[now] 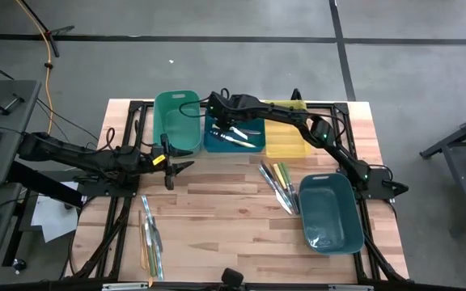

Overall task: Sort silverware by color (type)
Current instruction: Put the yellow knife into the blue bin

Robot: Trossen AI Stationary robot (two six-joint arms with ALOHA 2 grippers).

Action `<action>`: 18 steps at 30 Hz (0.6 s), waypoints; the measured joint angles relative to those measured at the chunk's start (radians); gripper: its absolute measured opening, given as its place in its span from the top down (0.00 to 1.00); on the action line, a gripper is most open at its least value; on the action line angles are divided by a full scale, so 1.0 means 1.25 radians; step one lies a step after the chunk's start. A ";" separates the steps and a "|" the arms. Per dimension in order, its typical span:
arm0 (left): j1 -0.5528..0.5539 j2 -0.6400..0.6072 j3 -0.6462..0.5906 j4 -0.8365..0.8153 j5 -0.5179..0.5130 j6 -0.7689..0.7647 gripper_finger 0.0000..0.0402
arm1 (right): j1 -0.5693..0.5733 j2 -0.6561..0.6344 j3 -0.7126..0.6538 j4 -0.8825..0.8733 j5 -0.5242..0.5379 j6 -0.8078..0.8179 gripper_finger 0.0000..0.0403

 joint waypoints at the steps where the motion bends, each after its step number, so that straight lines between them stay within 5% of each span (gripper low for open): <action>1: 0.000 0.000 0.000 0.000 0.000 0.000 0.64 | 0.000 0.000 0.000 0.000 0.000 0.003 0.77; 18: 0.000 0.000 0.000 0.000 0.000 0.000 0.64 | 0.000 0.000 -0.001 0.001 0.000 0.004 0.76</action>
